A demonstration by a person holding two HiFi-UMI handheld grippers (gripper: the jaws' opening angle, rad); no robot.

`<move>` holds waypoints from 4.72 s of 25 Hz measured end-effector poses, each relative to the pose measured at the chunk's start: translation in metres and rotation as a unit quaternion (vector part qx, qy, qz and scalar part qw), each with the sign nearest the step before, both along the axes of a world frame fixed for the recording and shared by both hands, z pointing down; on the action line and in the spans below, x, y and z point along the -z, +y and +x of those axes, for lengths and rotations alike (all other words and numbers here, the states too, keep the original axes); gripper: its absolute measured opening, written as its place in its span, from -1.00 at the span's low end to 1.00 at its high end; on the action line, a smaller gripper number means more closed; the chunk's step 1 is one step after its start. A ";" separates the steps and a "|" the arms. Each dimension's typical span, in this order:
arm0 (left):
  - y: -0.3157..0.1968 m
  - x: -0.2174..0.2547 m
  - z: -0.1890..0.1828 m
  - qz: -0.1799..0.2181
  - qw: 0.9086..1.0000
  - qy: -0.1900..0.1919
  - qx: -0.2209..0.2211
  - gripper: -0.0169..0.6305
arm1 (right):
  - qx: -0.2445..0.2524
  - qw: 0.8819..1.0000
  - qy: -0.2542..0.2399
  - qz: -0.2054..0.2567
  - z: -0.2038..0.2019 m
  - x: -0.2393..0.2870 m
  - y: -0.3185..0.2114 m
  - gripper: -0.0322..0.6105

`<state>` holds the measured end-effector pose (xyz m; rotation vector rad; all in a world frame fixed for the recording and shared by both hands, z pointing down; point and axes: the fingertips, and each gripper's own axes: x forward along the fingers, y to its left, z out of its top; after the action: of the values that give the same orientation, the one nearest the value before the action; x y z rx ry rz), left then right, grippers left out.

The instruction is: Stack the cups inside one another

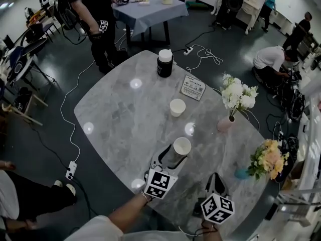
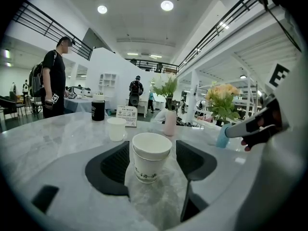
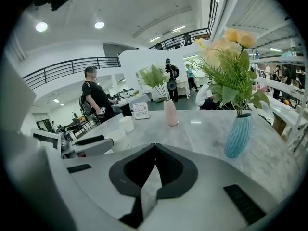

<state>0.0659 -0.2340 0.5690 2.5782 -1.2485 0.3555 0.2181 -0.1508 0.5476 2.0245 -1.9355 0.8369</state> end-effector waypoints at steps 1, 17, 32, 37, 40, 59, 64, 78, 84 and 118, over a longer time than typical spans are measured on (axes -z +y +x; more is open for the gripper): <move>0.001 0.001 -0.001 0.000 1.000 -0.001 0.001 -0.03 | 0.001 1.000 0.000 0.001 -0.001 0.001 0.000 -0.88; 0.037 0.031 -0.034 0.001 0.999 0.003 0.040 -0.31 | 0.030 0.999 -0.007 0.028 -0.013 0.020 0.006 -0.88; 0.087 0.072 -0.059 0.024 0.993 0.003 0.119 -0.84 | 0.084 0.994 -0.012 0.067 -0.022 0.048 0.019 -0.88; 0.099 0.080 -0.060 0.033 0.989 0.005 0.141 -0.84 | 0.101 0.992 -0.016 0.076 -0.020 0.054 0.025 -0.88; 0.104 0.081 -0.063 0.036 0.987 0.006 0.154 -0.86 | 0.107 0.991 -0.022 0.076 -0.018 0.053 0.026 -0.88; 0.053 0.065 -0.081 0.013 0.990 0.008 0.139 -0.89 | 0.082 0.995 -0.021 0.051 -0.033 0.037 -0.010 -0.88; 0.028 0.059 -0.085 0.006 0.992 0.011 0.125 -0.89 | 0.064 0.997 -0.019 0.043 -0.036 0.033 -0.028 -0.88; -0.036 0.041 -0.085 -0.012 0.996 0.011 0.082 -0.89 | 0.017 1.000 -0.013 0.023 -0.037 0.016 -0.065 -0.88; -0.046 0.028 -0.087 -0.025 0.997 0.006 0.068 -0.89 | 0.000 1.000 -0.014 0.019 -0.037 0.008 -0.074 -0.88; -0.080 0.004 -0.077 -0.035 0.998 -0.001 0.049 -0.90 | -0.024 1.000 0.003 -0.010 -0.015 -0.010 -0.071 -0.88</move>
<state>-0.0107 -0.3139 0.5645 2.4477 -1.3335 0.3764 0.2032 -0.2222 0.5578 2.0683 -1.8737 0.8557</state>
